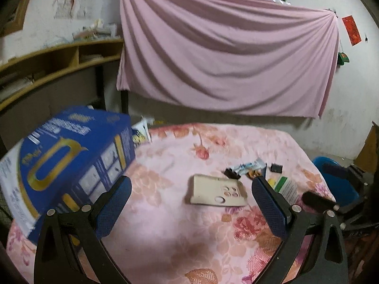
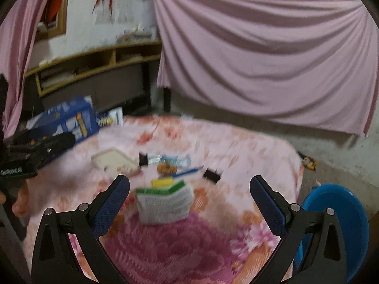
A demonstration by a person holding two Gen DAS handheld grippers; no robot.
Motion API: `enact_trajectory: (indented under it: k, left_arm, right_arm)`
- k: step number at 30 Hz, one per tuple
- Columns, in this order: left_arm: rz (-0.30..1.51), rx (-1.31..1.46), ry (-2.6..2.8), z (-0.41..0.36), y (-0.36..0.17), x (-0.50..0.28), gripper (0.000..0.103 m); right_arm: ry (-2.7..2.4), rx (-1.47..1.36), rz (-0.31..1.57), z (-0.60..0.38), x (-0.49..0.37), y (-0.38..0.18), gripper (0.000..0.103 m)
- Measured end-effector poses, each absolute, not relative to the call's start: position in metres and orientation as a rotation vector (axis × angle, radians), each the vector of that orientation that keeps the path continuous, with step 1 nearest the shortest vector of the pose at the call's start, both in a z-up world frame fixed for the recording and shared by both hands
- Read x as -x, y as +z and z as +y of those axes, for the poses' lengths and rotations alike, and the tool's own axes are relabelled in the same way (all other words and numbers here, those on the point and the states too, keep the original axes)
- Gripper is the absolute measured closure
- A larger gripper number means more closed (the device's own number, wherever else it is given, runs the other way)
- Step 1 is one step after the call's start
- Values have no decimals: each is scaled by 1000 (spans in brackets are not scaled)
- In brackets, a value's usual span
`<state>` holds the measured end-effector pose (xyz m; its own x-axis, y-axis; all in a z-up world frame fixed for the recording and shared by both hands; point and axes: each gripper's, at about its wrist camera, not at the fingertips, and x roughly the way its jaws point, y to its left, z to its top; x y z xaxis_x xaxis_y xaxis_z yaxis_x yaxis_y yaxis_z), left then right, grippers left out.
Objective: Collect trash
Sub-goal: 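Move both tools back over the bed toward the phone case and leaflet, then grasp the white phone case with the left gripper while the right grasps the green-white leaflet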
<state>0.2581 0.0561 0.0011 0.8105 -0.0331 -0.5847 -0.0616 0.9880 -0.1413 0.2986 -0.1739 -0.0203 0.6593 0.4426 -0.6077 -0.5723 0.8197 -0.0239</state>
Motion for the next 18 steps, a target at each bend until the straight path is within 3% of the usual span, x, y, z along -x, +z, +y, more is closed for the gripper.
enact_trajectory:
  k: [2,5,10,14,18]
  left_arm:
    - [664,164,1,57,-4,-265,23]
    - [729,188,-23,58,-13,-278,38]
    - [804,230,-41,61,-23,-292,51]
    - [845,258,-56,63,-30,-302,67]
    - [889,273,-71,64,-38,-308,75]
  right_arm:
    - [604,235,671,-171,-300,-28,2]
    - [616,257,722,-165,-306,-37,3]
    - [631,260,789,-155,-319,-46,7]
    - [633,261,842,-148,-328,-55,21]
    - [636,282,874,-143,-330,-61,26]
